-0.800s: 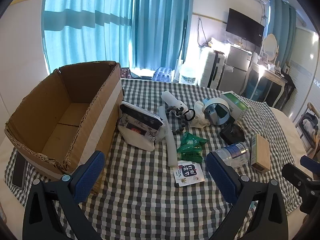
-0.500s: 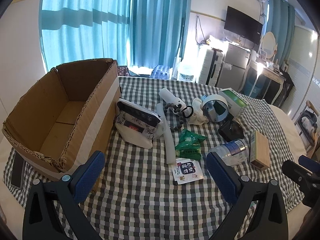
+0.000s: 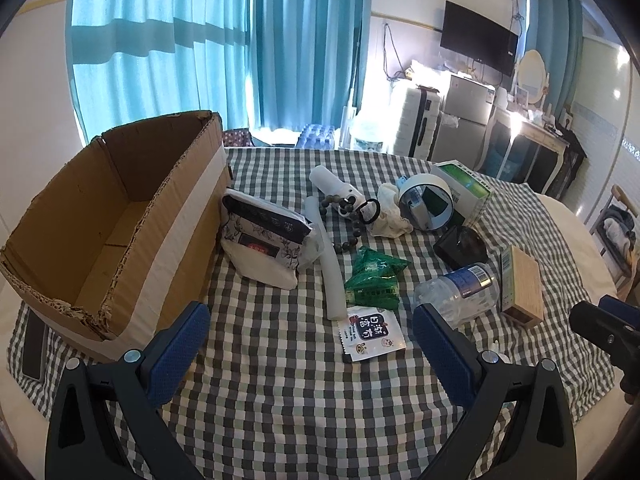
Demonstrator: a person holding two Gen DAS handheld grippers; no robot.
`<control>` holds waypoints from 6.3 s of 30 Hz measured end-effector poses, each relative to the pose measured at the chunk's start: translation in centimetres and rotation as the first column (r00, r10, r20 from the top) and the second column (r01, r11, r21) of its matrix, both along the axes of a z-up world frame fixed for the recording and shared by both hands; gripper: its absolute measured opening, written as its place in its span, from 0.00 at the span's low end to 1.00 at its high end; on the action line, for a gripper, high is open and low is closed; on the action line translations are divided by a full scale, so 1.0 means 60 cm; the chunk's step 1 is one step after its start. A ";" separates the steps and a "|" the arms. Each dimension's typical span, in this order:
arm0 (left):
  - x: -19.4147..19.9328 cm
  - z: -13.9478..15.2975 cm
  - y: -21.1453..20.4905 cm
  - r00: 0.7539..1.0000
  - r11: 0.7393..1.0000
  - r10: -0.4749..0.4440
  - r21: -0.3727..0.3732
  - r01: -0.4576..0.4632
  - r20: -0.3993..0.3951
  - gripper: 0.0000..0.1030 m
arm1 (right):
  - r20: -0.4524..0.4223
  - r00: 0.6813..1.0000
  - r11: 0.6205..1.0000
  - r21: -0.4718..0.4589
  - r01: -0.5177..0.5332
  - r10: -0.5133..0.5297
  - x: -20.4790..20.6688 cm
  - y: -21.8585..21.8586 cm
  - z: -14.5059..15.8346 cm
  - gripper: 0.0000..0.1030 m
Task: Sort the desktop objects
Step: 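Move both tools toward the items on the bedspread, then grasp the white sachet with the left tool while the right tool grasps the tan box, then carry both items over the cardboard box and release them inside, then move both tools back toward the remaining items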
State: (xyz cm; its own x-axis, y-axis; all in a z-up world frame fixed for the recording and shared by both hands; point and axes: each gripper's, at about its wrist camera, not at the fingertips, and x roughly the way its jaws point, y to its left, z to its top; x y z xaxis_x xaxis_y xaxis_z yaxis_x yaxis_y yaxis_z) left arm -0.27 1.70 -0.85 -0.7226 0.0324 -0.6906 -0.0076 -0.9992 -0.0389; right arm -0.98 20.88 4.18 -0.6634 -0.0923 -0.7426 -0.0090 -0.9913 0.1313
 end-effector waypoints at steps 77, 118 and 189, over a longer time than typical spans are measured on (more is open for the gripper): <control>-0.097 -0.140 0.096 0.994 0.998 -0.046 -0.040 0.050 0.100 0.04 | 0.174 0.949 0.948 -0.138 0.286 -0.262 -0.124 0.185 -0.170 0.73; 0.015 0.201 -0.146 0.987 0.999 0.002 0.047 0.005 -0.160 0.04 | -0.138 0.989 0.993 -0.096 -0.071 0.058 0.011 -0.159 0.159 0.72; 0.078 0.047 0.047 0.993 0.987 -0.110 0.112 0.113 -0.034 1.00 | -0.126 0.986 0.991 -0.089 0.100 -0.111 0.090 0.025 0.099 0.88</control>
